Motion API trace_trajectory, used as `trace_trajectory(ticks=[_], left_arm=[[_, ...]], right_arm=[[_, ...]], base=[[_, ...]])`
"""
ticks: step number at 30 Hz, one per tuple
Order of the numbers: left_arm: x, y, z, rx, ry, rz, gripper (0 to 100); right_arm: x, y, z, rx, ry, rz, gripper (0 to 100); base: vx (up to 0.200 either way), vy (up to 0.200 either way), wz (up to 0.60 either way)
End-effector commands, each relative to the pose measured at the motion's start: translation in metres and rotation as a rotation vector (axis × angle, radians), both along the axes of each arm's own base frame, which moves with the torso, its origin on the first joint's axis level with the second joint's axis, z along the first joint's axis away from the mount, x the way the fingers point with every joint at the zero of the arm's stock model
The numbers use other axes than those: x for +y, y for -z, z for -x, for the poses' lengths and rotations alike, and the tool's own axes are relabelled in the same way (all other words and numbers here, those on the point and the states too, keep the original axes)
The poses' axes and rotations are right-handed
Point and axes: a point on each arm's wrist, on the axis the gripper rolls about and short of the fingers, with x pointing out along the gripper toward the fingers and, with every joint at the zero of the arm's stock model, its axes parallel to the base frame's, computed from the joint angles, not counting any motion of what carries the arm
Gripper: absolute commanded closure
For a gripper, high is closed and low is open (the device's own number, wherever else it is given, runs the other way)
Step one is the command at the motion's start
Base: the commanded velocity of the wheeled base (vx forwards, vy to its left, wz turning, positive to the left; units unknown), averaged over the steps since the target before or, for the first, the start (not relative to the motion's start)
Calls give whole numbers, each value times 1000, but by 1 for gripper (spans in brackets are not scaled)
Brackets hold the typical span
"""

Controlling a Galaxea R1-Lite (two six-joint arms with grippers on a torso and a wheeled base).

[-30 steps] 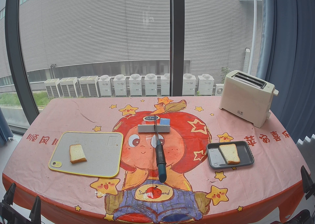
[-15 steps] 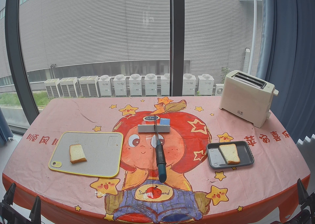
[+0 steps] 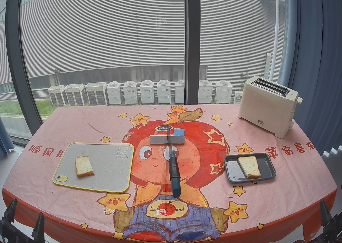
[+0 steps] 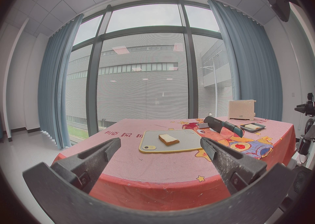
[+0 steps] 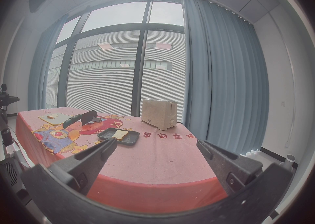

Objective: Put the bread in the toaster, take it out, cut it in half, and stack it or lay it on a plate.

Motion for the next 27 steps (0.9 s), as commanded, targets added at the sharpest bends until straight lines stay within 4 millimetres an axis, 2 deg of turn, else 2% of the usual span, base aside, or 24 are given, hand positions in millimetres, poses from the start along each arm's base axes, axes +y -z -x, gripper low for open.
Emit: trace_trajectory(ticks=[1,10,17,21,23,27], left_arm=[[0,5,0,1,0,0,0],[0,5,0,1,0,0,0],[0,5,0,1,0,0,0],[0,5,0,1,0,0,0],[0,5,0,1,0,0,0],[0,5,0,1,1,0,0]], right_arm=[[1,3,0,-11,-46,-3,0],[1,5,0,-25,-48,-72,0],[0,4,-1,-60,16,-85,0],[1,5,-1,-56,-29,-73,0],[2,12,-4,-41,-77,-39,0],[1,12,-4,-42,-51,-83,0]], base=[[0,0,0],[0,0,0],[0,0,0],[0,0,0],[0,0,0],[0,0,0]])
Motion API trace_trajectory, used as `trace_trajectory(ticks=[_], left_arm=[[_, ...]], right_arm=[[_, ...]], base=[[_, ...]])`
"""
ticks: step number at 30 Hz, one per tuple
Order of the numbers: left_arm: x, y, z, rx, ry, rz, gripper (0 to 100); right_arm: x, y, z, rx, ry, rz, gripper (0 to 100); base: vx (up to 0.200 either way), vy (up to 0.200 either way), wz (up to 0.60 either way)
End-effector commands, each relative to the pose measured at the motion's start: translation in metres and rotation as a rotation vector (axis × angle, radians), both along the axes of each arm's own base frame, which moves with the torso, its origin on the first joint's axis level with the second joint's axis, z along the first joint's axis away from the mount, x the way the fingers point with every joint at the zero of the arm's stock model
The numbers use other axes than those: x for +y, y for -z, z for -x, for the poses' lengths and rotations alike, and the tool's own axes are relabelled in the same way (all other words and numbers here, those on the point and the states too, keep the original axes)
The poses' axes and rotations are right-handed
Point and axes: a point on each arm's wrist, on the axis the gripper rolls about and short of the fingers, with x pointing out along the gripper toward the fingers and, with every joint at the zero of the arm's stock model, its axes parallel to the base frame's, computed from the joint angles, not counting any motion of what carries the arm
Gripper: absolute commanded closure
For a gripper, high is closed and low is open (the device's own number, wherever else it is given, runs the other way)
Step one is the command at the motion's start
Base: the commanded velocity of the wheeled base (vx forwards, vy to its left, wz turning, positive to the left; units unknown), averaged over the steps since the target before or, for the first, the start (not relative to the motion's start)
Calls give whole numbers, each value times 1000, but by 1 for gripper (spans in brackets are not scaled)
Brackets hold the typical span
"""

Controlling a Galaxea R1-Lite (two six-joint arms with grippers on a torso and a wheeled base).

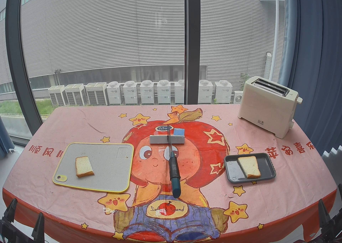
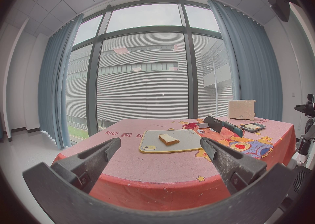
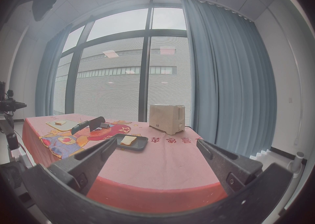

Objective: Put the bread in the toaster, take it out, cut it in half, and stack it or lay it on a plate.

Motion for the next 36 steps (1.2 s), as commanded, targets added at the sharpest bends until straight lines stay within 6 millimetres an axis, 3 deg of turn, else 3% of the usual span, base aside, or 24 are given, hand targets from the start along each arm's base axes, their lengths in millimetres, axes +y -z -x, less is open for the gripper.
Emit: trace_trajectory(ticks=[1,36], left_arm=[[0,5,0,1,0,0,0],[0,5,0,-5,-3,3,0]], right_arm=[[-1,5,-1,8,28,-43,0],[0,6,-1,4,12,-23,0]], base=[[0,0,0],[0,0,0]])
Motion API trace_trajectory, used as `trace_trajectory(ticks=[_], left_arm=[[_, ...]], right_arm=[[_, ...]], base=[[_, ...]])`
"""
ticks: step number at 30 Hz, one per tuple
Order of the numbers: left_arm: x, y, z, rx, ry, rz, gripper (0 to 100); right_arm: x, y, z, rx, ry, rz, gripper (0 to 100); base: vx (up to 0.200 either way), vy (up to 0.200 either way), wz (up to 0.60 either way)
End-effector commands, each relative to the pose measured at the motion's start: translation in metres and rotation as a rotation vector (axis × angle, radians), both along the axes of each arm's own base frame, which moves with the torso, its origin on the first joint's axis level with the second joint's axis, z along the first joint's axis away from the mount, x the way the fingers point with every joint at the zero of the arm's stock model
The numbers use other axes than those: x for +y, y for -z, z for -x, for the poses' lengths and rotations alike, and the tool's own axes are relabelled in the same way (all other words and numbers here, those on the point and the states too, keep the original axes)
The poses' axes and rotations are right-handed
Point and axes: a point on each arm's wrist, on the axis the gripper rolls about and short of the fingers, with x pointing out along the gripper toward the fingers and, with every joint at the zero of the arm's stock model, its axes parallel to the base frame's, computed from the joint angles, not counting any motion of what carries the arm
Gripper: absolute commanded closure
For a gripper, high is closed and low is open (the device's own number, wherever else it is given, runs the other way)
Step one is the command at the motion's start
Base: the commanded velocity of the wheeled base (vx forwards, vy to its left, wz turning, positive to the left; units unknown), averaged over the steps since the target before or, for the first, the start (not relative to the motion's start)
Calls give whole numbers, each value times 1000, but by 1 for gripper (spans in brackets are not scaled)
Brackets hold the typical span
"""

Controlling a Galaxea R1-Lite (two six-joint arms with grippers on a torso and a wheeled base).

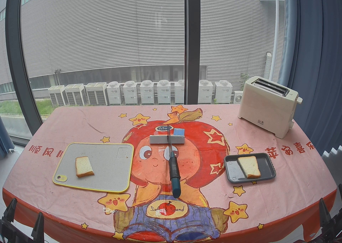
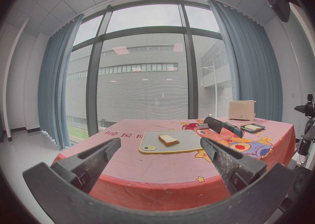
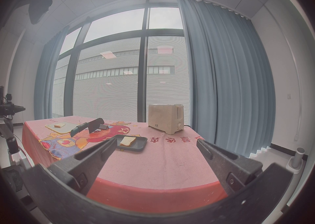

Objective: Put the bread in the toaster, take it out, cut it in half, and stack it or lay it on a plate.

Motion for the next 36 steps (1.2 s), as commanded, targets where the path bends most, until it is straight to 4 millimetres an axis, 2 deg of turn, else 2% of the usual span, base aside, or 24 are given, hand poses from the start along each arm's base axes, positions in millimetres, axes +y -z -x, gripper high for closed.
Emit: trace_trajectory(ticks=[1,13,18,36], left_arm=[[0,5,0,-1,-1,-2,0],[-1,4,0,-12,33,-16,0],[-1,-16,2,-212,43,-8,0],[-2,-16,3,-204,63,-79,0]], right_arm=[[0,5,0,5,-1,1,0],[0,5,0,5,-1,1,0],[0,5,0,5,-1,1,0],[0,5,0,5,-1,1,0]], base=[[0,0,0],[0,0,0],[0,0,0],[0,0,0]])
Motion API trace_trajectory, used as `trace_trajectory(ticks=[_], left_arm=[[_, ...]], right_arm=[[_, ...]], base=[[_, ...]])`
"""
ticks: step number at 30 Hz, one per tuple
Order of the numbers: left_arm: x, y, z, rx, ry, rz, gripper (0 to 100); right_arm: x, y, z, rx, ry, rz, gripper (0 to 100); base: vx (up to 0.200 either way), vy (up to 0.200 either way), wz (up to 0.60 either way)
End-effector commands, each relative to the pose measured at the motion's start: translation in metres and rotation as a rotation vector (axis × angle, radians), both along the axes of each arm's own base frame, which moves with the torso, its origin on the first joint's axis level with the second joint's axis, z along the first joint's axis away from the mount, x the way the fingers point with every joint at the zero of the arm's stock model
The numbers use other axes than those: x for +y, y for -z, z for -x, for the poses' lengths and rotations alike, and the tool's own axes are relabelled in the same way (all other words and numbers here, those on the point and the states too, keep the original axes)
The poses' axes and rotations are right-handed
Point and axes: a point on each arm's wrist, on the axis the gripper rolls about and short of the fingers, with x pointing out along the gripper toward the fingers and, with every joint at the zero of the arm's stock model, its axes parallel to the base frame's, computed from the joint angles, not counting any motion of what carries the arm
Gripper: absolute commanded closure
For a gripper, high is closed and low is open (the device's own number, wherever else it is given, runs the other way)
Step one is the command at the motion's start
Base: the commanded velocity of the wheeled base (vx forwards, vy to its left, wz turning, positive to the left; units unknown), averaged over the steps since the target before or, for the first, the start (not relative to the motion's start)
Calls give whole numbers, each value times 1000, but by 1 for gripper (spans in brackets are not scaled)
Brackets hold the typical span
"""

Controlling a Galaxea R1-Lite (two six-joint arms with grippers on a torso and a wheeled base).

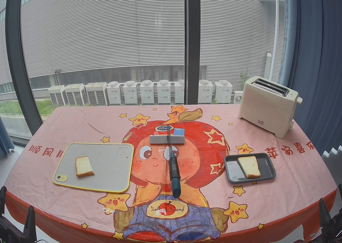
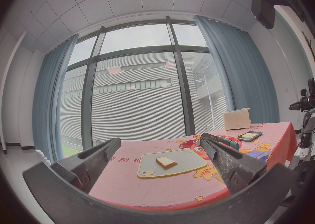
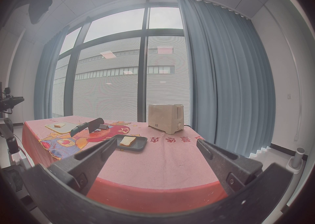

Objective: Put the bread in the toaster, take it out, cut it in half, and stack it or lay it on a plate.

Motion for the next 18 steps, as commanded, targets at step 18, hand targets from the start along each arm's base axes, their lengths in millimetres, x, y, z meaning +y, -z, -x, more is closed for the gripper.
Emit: trace_trajectory(ticks=[18], left_arm=[[1,-32,-4,150,56,29,0]], right_arm=[[0,5,0,3,-1,0,0]], base=[[0,0,0]])
